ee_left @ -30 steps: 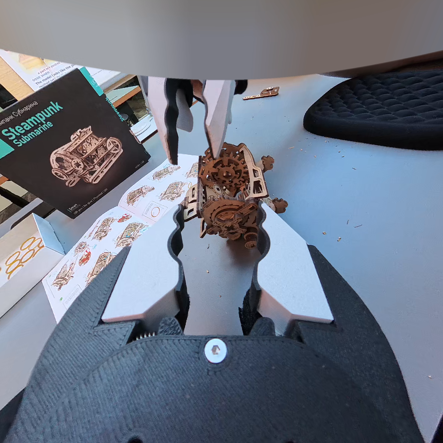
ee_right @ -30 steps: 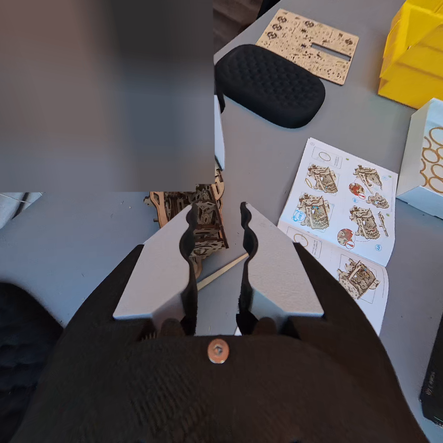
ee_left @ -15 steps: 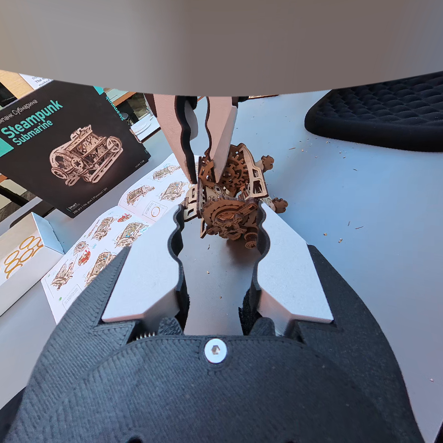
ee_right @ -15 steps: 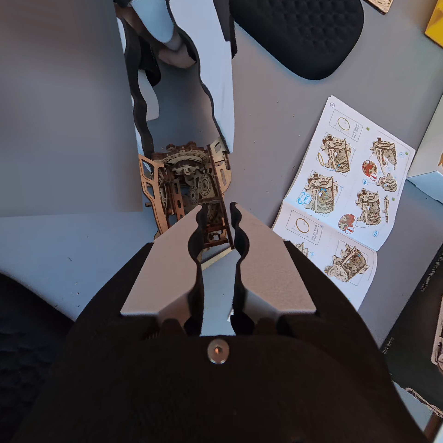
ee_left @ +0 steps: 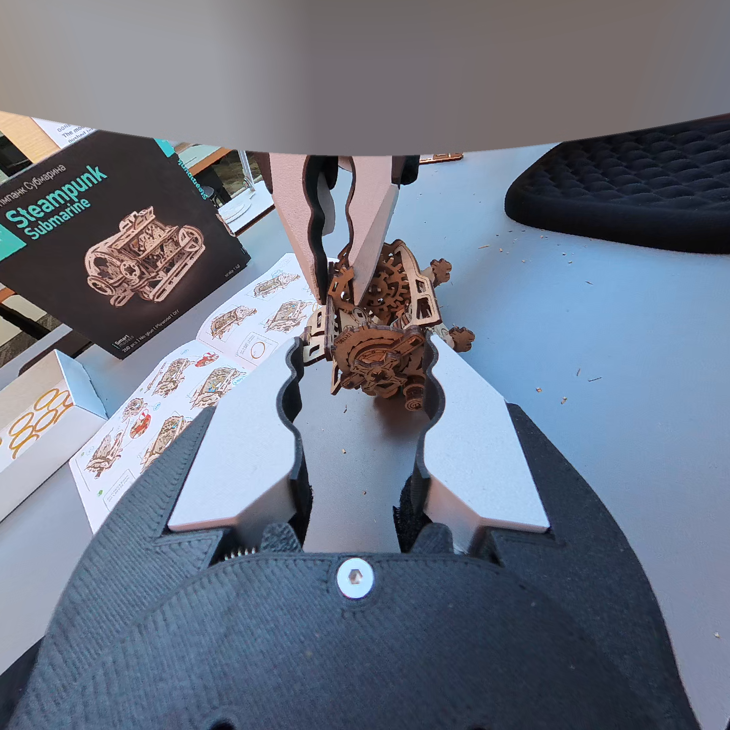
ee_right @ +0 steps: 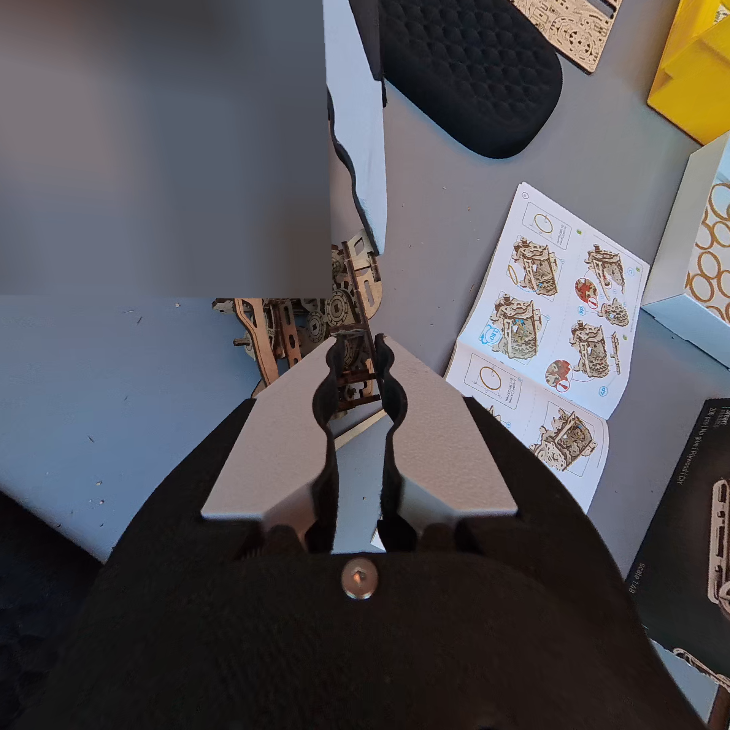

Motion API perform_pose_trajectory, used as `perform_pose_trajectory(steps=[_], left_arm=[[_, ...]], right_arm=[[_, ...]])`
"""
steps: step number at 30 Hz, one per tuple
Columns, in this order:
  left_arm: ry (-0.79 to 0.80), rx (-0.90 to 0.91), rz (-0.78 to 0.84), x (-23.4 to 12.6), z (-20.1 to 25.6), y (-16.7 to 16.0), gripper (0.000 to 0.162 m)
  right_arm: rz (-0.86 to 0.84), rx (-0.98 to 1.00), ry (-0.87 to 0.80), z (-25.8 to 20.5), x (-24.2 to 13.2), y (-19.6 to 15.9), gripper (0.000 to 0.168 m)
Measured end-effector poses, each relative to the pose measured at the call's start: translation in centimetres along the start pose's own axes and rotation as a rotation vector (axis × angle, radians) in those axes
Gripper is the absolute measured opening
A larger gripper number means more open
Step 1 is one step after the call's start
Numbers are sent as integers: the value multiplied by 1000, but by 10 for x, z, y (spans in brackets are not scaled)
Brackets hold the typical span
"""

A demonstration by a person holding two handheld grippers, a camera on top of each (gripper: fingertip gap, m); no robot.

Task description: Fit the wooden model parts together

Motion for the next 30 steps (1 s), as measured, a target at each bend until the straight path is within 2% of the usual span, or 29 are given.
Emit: perform_pose_trajectory(steps=[9, 17, 24, 30], left_arm=[[3, -2, 0, 0, 0, 0, 59], [4, 7, 2, 0, 0, 0, 59], [1, 13, 5, 0, 0, 0, 59], [0, 29, 0, -1, 0, -1, 59]], right_arm=[[12, -38, -52, -4, 1, -1, 15], [6, -66, -12, -1, 0, 1, 17], [10, -22, 61, 3, 1, 0, 16], [-46, 114, 212, 16, 5, 4, 26]])
Point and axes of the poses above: each gripper's, where its closed fingertips meet, x out along the fingers, y out of its top, z = x × y across the jaws, the point moved 10 cm from there along -x, back along the fingers, and after that the axes turned 12 degrees about x, right-handed, at the moved point
